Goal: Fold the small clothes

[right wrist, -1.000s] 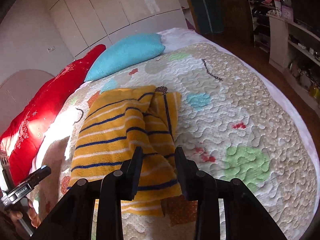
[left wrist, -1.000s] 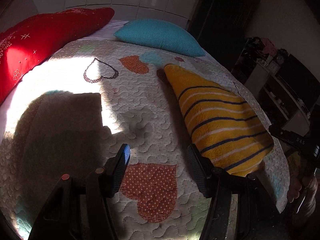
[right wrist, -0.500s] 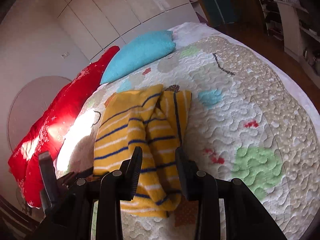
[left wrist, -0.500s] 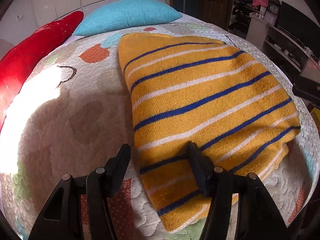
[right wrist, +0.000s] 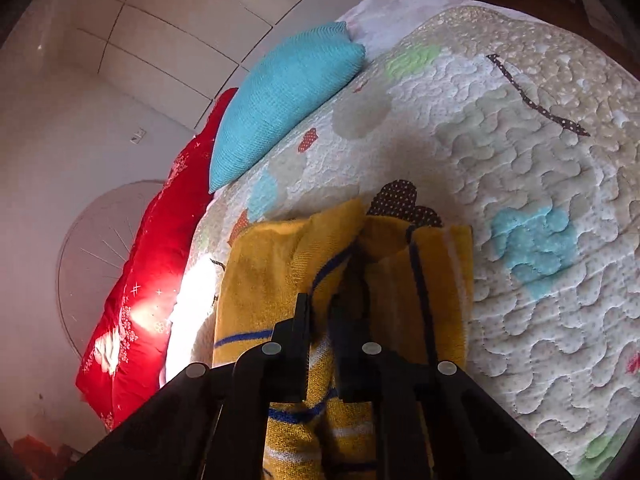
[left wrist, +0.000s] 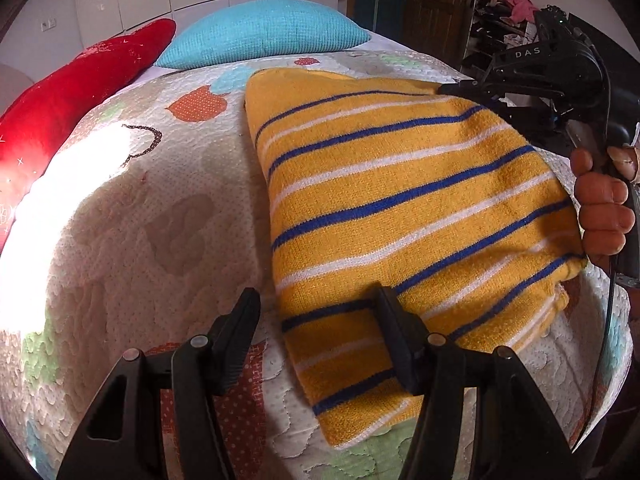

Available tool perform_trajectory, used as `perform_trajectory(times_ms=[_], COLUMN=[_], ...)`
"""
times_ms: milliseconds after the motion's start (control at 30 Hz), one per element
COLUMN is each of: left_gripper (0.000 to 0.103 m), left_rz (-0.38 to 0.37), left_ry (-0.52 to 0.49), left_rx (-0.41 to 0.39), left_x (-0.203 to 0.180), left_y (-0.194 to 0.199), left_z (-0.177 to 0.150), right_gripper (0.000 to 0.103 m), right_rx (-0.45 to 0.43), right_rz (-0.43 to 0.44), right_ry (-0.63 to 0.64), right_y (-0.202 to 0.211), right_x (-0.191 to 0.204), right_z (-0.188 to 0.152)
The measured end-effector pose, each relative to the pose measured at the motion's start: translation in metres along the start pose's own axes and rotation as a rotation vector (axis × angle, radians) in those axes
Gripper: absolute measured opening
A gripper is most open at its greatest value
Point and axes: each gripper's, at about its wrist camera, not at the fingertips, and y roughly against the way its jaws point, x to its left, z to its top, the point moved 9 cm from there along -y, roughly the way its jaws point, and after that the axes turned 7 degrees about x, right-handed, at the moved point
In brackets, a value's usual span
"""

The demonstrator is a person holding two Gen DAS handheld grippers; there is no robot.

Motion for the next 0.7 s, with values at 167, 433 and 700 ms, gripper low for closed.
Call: perform_trajectory(times_ms=[167,433,700], left_gripper=[0.059,0.059,0.062], left_rz=[0.080,0.036,0.047], left_ry=[-0.055,-0.023,-0.018], left_rx=[-0.015,-0.035,-0.073], left_x=[-0.008,-0.006,0.002], left_y=[0.001,0.013,0.047], left_z=[0.001,-0.004,-0.034], right_gripper=[0.001,0.004,0.005], right_rx=[-0.081,-0.064,0.069], right_rz=[-0.285,-0.183,-0.066], right_ry=[-0.016,0.113,0.029], right_y=[0.023,0.047,0.054], right_x=[-0.041,-0.007,-0.034], right_z=[0.006,-0.034,-0.132])
